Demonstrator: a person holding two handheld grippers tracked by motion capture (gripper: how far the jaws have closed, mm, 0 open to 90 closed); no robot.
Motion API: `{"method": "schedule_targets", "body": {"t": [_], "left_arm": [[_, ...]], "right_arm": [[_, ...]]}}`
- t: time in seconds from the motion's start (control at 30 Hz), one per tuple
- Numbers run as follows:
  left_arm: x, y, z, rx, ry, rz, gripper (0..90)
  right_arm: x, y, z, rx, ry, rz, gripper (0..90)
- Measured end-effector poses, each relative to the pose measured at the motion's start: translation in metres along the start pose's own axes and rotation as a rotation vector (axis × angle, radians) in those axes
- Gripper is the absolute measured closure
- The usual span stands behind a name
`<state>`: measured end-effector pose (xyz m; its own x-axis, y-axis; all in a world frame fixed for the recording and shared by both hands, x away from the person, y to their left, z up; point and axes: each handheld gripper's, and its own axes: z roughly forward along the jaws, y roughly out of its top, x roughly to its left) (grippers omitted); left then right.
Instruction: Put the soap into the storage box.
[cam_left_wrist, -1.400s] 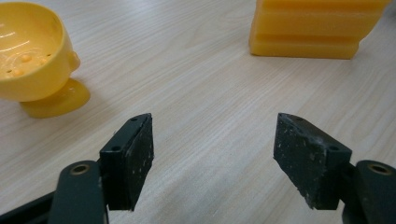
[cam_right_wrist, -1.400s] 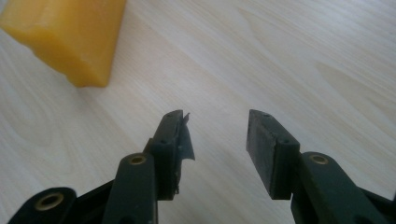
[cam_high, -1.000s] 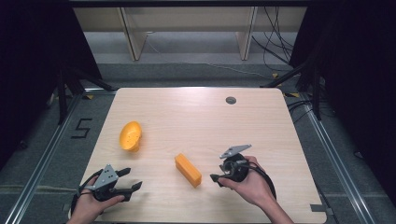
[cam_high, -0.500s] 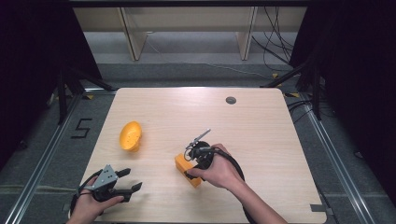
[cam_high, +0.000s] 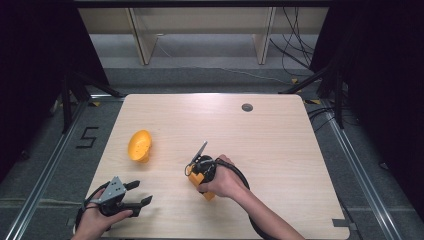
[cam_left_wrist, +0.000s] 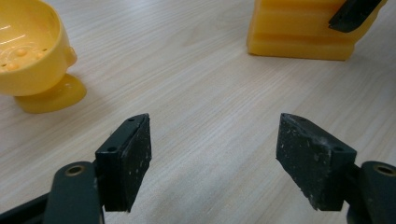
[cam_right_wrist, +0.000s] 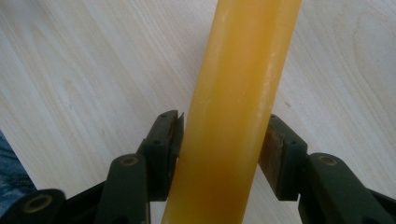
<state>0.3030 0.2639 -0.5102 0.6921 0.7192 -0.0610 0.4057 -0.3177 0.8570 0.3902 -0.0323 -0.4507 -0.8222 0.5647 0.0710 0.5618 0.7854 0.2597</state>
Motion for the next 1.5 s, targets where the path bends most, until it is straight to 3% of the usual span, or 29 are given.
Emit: {"method": "schedule_targets", "body": {"t": [0.07, 0.1, 0.17, 0.2, 0.23, 0.27, 0.33, 0.37, 0.4, 0.43, 0.47, 0.53, 0.57, 0.63, 0.67, 0.73, 0.77, 0.8, 0.87, 1.07, 1.13, 1.23, 1.27, 1.37, 1.4, 1.5], "left_arm": [[0.000, 0.000, 0.000, 0.007, 0.000, 0.010, 26.1], [0.001, 0.001, -0.001, 0.004, -0.002, 0.033, 26.1], [0.000, 0.001, 0.000, 0.005, -0.007, 0.024, 25.9], [0.000, 0.000, 0.000, 0.008, -0.008, 0.012, 25.8], [0.000, 0.001, 0.000, -0.003, -0.013, 0.035, 25.6], [-0.001, 0.000, 0.000, -0.008, -0.012, 0.023, 25.6], [0.000, 0.001, 0.000, -0.020, -0.024, 0.050, 25.6], [-0.002, 0.000, 0.000, -0.024, -0.025, 0.021, 25.6], [-0.001, 0.001, 0.000, -0.029, -0.037, 0.043, 25.6], [-0.001, 0.001, 0.001, -0.028, -0.056, 0.053, 25.6], [-0.002, 0.001, 0.001, -0.036, -0.073, 0.060, 25.6], [-0.008, 0.001, 0.003, -0.050, -0.121, 0.045, 25.1], [-0.010, 0.003, 0.003, -0.051, -0.152, 0.058, 23.8], [-0.017, 0.006, 0.005, -0.072, -0.207, 0.071, 23.0], [-0.018, 0.009, 0.005, -0.057, -0.236, 0.102, 21.7], [-0.024, 0.014, 0.008, -0.074, -0.279, 0.120, 19.5], [-0.026, 0.017, 0.009, -0.071, -0.302, 0.141, 19.5], [-0.033, 0.026, 0.014, -0.076, -0.336, 0.184, 19.5], [-0.036, 0.030, 0.017, -0.076, -0.360, 0.193, 20.0], [-0.055, 0.049, 0.039, -0.065, -0.444, 0.303, 27.2], [-0.058, 0.052, 0.045, -0.050, -0.454, 0.339, 30.0], [-0.061, 0.054, 0.051, -0.058, -0.465, 0.352, 32.4], [-0.062, 0.056, 0.053, -0.052, -0.475, 0.367, 34.0], [-0.065, 0.055, 0.055, -0.062, -0.482, 0.355, 35.5], [-0.065, 0.056, 0.056, -0.055, -0.478, 0.370, 36.1], [-0.068, 0.054, 0.059, -0.054, -0.489, 0.360, 38.9]], "right_arm": [[0.001, 0.000, -0.001, 0.015, -0.013, 0.009, 55.9], [-0.001, 0.000, -0.002, 0.022, -0.018, -0.021, 57.7], [-0.007, -0.002, -0.003, 0.031, -0.042, -0.108, 61.6], [-0.010, -0.003, -0.003, 0.026, -0.030, -0.138, 61.7], [-0.013, -0.004, -0.004, 0.037, -0.043, -0.186, 61.7], [-0.013, -0.004, -0.004, 0.037, -0.043, -0.186, 61.7], [-0.015, -0.007, -0.005, 0.040, -0.033, -0.313, 61.7], [-0.015, -0.010, -0.007, 0.044, -0.028, -0.457, 61.7], [-0.016, -0.012, -0.009, 0.045, -0.014, -0.513, 61.8], [-0.016, -0.014, -0.011, 0.045, 0.016, -0.502, 61.8], [-0.017, -0.016, -0.012, 0.025, 0.030, -0.542, 61.9], [-0.015, -0.020, -0.016, 0.026, 0.055, -0.576, 61.9], [-0.011, -0.025, -0.018, 0.033, 0.096, -0.606, 61.9], [-0.009, -0.027, -0.020, 0.042, 0.106, -0.598, 61.9], [-0.006, -0.029, -0.020, 0.042, 0.120, -0.610, 61.9], [-0.004, -0.031, -0.019, 0.036, 0.127, -0.629, 61.9], [0.000, -0.032, -0.021, 0.044, 0.124, -0.611, 62.0], [0.002, -0.032, -0.022, 0.042, 0.135, -0.623, 62.0], [0.004, -0.032, -0.023, 0.038, 0.138, -0.625, 61.9], [0.010, -0.028, -0.032, 0.012, 0.149, -0.642, 61.9], [0.012, -0.026, -0.033, 0.006, 0.156, -0.657, 61.9], [0.014, -0.026, -0.034, 0.012, 0.161, -0.658, 61.9], [0.011, -0.021, -0.030, -0.047, 0.173, -0.763, 62.0], [0.013, -0.021, -0.030, -0.041, 0.170, -0.747, 62.0], [0.017, -0.024, -0.034, 0.008, 0.156, -0.667, 62.0], [0.019, -0.024, -0.034, 0.015, 0.157, -0.653, 61.9]]}}
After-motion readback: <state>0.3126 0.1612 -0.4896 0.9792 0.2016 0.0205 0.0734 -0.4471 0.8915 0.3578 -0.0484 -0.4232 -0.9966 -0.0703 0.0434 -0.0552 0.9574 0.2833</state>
